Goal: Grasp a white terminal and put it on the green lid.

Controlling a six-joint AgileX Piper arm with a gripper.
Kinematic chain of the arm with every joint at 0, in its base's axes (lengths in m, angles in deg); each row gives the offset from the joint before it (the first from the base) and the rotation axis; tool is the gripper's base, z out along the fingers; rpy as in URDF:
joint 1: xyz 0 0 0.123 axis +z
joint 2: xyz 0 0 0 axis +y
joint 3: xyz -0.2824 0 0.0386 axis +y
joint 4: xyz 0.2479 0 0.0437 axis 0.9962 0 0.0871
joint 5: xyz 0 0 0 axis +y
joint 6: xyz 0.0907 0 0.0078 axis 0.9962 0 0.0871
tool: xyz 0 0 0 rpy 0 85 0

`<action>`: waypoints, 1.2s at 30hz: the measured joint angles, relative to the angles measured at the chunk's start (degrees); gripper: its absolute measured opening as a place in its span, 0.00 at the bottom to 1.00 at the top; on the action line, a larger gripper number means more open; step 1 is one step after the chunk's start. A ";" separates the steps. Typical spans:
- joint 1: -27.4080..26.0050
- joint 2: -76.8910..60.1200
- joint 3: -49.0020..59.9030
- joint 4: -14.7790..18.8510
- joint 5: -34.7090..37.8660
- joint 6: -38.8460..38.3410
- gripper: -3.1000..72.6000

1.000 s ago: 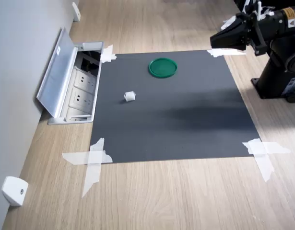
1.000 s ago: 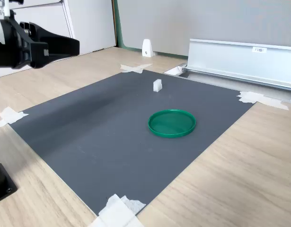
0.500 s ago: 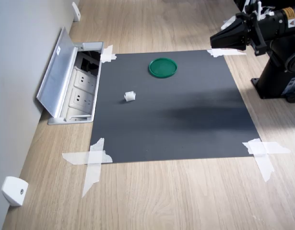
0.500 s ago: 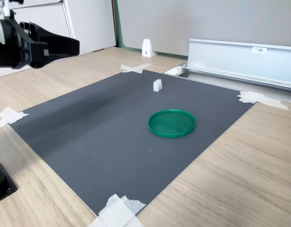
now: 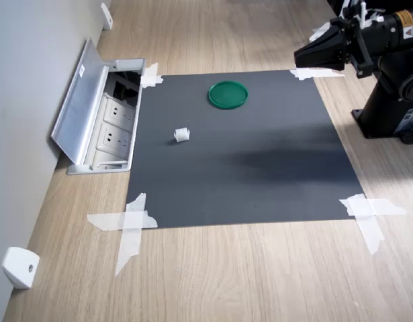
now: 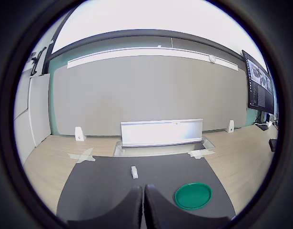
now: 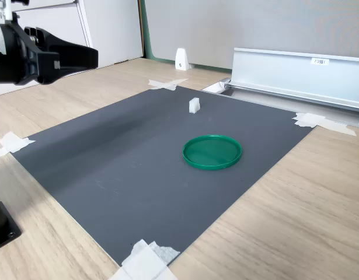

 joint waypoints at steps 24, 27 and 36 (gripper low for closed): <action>0.00 0.00 0.00 0.00 -0.81 0.00 0.03; 0.00 0.00 0.00 0.00 -0.81 0.00 0.03; 0.00 0.92 -0.09 0.00 -0.83 0.00 0.03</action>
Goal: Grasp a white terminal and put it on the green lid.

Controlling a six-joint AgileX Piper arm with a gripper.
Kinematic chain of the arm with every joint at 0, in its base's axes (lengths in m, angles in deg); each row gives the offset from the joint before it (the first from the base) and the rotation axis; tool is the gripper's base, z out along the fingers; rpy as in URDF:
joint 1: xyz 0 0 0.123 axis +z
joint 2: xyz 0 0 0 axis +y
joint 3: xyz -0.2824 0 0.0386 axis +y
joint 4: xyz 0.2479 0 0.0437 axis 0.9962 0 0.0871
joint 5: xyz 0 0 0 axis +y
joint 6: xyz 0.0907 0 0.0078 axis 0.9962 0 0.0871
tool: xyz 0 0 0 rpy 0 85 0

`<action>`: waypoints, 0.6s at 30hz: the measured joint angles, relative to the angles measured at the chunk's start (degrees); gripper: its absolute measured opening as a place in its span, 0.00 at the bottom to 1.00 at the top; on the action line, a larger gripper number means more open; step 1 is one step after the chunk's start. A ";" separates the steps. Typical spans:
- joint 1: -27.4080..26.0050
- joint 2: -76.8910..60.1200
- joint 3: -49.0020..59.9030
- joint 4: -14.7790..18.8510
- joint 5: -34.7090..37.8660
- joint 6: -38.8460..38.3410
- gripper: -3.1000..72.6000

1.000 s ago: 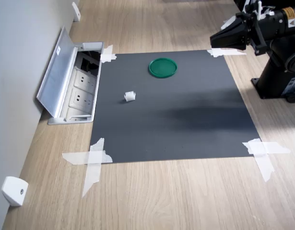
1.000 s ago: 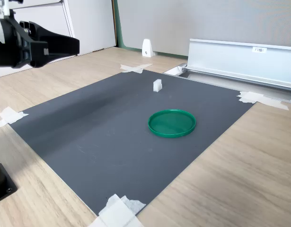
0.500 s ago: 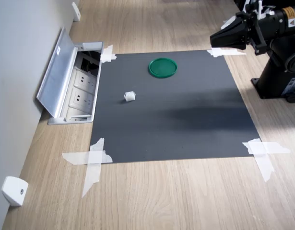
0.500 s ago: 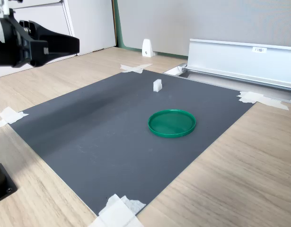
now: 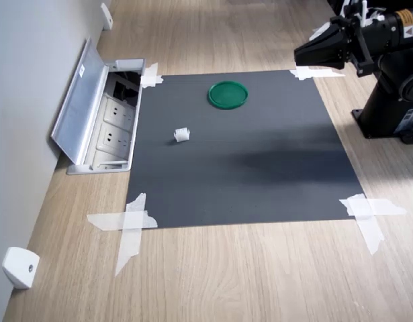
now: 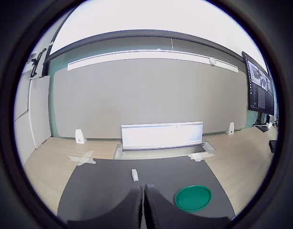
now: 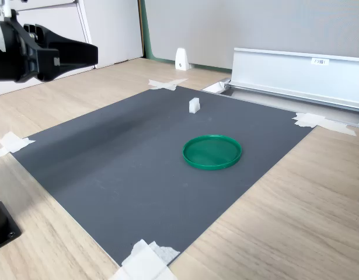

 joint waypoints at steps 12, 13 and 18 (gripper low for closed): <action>0.00 22.46 -15.68 0.00 13.02 -0.65 0.03; 0.00 24.23 -17.25 0.00 14.69 -0.71 0.03; 0.00 35.04 -27.63 0.00 26.07 -0.71 0.03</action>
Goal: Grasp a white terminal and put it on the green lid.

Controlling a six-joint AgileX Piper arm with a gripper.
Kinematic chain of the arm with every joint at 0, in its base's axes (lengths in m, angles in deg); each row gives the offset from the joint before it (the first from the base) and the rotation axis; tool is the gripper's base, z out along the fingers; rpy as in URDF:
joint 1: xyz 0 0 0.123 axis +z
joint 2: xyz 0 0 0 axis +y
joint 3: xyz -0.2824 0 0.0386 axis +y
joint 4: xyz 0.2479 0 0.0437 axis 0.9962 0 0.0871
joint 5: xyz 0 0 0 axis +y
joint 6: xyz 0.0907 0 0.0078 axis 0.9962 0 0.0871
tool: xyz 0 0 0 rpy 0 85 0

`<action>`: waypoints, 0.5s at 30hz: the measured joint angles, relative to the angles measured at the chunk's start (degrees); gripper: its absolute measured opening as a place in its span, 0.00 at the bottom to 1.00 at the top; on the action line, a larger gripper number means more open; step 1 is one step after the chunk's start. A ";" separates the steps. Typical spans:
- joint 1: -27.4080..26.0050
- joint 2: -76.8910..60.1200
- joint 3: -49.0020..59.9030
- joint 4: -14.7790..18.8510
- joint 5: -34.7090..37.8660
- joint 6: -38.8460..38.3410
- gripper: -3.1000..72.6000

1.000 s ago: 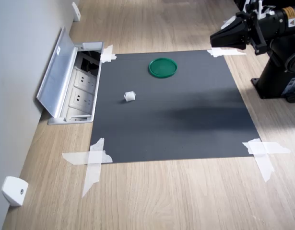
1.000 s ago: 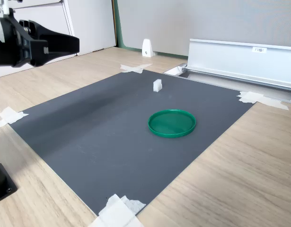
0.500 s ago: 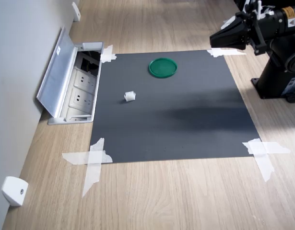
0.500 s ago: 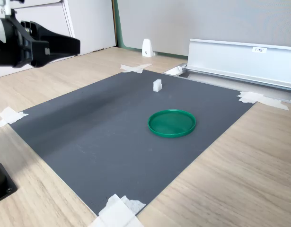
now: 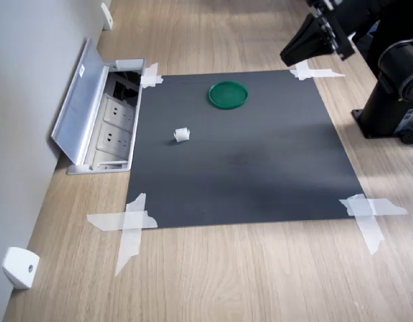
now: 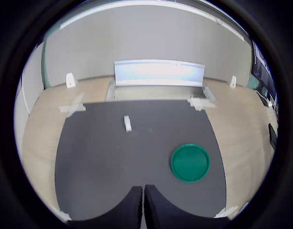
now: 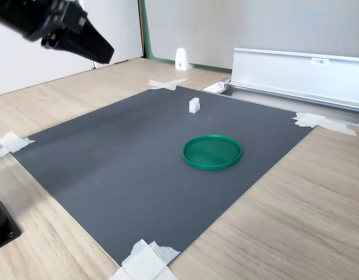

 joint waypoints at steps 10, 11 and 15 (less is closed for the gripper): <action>0.00 23.37 -19.54 -0.54 13.36 -6.38 0.03; 0.00 25.31 -21.06 -0.32 14.16 -7.84 0.03; 0.00 35.40 -28.33 3.15 16.22 -14.53 0.03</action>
